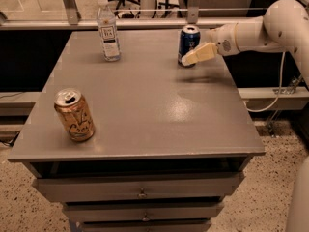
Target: Pick pepsi can
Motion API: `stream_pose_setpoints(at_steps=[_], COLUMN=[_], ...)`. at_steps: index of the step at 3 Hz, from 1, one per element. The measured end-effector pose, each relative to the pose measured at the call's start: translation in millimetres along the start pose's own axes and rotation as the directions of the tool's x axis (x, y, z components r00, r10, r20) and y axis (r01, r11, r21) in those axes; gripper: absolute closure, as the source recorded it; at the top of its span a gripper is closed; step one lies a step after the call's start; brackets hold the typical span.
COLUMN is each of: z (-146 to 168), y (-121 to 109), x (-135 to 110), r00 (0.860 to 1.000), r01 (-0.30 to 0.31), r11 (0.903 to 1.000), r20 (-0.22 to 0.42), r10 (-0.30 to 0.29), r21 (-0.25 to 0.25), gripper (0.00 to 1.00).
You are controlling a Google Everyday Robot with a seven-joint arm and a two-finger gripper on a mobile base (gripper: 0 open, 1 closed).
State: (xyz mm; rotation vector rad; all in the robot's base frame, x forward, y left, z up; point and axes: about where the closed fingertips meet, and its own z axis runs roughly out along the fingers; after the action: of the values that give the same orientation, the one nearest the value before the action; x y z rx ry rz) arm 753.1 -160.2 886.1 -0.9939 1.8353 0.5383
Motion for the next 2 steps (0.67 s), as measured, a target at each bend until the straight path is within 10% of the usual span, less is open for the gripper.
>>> stream_pose_setpoints(at_steps=[2], z=[12.2], y=[3.4], x=[-9.9], r00=[0.996], r01=[-0.012], r11=[0.9997], r20=[0.093], r10=[0.014], r21=[-0.022], gripper=[0.16])
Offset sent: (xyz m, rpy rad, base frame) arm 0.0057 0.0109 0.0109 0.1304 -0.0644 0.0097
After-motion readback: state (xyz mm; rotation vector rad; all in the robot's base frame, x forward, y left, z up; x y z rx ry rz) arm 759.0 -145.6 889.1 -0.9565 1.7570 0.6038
